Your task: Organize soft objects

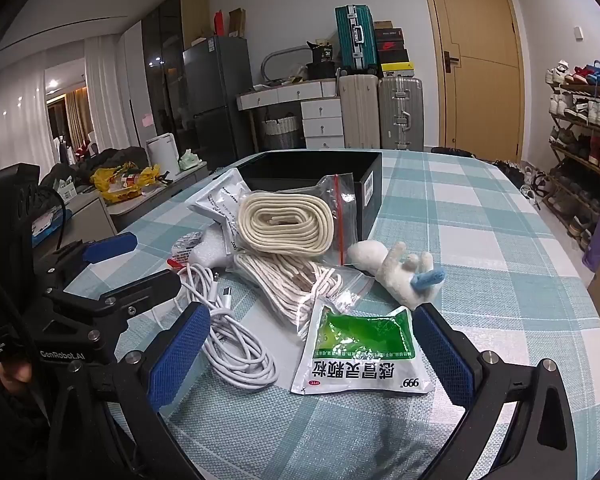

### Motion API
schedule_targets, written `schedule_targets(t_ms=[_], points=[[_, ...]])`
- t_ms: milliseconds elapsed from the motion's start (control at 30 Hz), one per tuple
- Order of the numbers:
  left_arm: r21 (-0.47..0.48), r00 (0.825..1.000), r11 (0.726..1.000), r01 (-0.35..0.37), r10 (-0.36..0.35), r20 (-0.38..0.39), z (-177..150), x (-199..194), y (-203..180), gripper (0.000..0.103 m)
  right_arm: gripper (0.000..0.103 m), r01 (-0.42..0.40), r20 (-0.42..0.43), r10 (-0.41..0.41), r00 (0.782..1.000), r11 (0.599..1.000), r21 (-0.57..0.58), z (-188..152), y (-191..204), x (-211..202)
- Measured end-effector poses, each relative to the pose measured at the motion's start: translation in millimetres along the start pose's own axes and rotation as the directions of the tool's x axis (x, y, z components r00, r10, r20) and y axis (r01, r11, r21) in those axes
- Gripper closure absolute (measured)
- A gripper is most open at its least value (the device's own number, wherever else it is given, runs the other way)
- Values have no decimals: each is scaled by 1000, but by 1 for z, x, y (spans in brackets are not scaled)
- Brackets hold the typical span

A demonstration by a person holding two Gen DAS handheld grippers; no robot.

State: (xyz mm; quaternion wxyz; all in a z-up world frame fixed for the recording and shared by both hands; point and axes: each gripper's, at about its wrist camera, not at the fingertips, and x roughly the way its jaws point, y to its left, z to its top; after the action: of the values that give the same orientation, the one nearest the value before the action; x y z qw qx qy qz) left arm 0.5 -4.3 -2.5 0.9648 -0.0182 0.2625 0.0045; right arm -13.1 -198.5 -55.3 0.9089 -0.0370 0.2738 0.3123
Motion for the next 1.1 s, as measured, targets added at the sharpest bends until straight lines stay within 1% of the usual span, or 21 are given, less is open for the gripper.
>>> schedule_targets(t_ms=[800,967,1100], points=[[6,1000,1000,-7,7,18,2,-4,2,0,0,1,0,-1,1000,1000,-6,0,-1,1],[9,1000,1000,-8,8,20,2,-4,1,0,0,11,-6,-11,1000,1000,1,0,-1,2],[19,1000,1000,-15,15,24,2,-4,0,0,0,21,-15,-21,1000,1000,3,7,1,-3]])
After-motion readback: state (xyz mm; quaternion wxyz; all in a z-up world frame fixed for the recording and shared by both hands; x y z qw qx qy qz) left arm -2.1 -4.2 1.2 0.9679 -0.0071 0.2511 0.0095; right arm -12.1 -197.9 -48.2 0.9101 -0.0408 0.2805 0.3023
